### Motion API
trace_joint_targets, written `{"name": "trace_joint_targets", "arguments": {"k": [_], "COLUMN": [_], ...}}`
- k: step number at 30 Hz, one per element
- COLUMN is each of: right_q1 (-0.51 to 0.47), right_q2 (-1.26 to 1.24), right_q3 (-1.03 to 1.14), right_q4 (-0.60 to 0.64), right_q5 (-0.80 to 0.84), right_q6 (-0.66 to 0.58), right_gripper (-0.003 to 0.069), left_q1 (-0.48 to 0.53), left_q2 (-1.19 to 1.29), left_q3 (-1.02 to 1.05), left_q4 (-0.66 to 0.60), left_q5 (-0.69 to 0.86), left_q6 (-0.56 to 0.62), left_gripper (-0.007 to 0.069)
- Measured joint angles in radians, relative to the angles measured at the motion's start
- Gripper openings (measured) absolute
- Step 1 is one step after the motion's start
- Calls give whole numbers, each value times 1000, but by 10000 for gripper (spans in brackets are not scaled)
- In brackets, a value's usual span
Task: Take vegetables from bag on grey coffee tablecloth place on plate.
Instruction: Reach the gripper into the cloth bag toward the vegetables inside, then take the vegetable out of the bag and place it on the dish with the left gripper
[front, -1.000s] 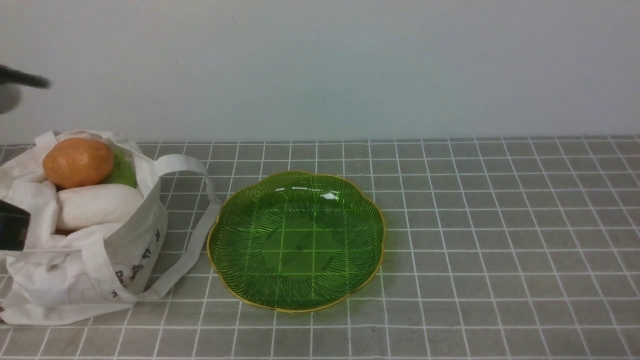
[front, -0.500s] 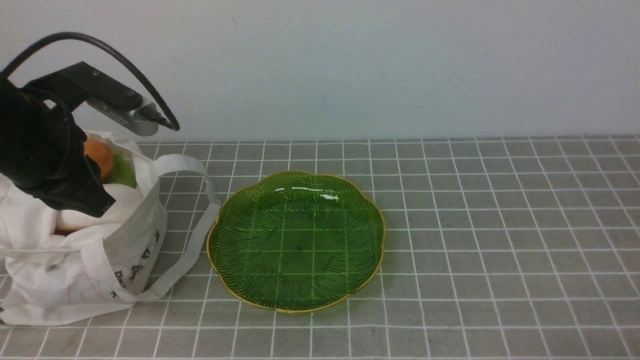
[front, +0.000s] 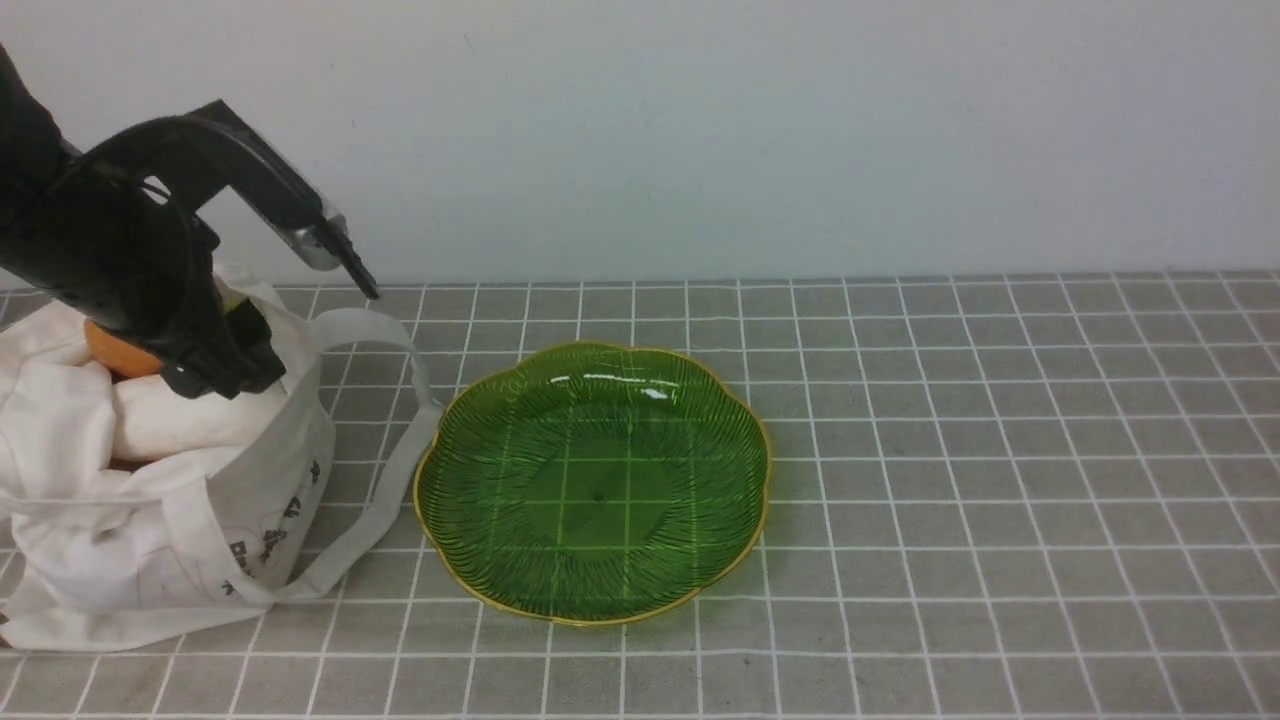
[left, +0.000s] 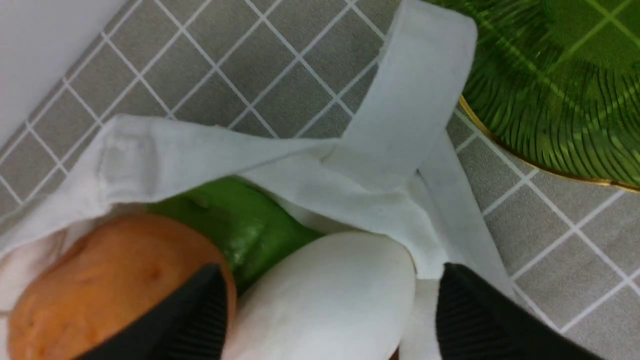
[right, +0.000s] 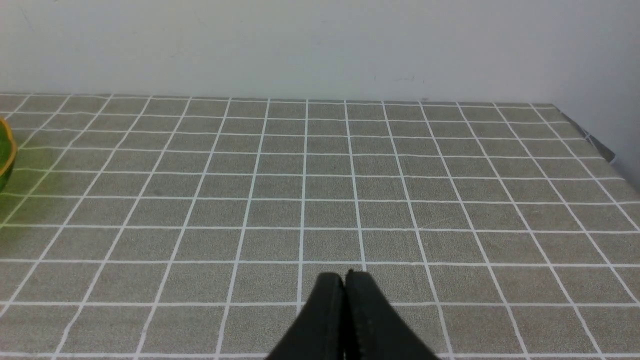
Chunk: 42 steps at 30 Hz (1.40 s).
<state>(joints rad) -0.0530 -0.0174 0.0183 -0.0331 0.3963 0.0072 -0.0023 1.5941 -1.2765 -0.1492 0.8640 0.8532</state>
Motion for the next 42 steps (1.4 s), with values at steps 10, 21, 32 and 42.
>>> {"name": "trace_joint_targets", "arguments": {"k": [10, 21, 32, 42], "right_q1": [0, 0, 0, 0], "right_q2": [0, 0, 0, 0], "right_q3": [0, 0, 0, 0], "right_q4": [0, 0, 0, 0], "right_q5": [0, 0, 0, 0], "right_q6": [0, 0, 0, 0], "right_gripper": [-13, -13, -13, -13], "left_q1": [0, 0, 0, 0], "left_q2": [68, 120, 81, -106], "left_q3": [0, -1, -1, -1], "left_q4": [72, 121, 124, -57], "left_q5": [23, 6, -4, -13], "left_q6": [44, 11, -170, -239], "left_gripper": [634, 534, 519, 501]}}
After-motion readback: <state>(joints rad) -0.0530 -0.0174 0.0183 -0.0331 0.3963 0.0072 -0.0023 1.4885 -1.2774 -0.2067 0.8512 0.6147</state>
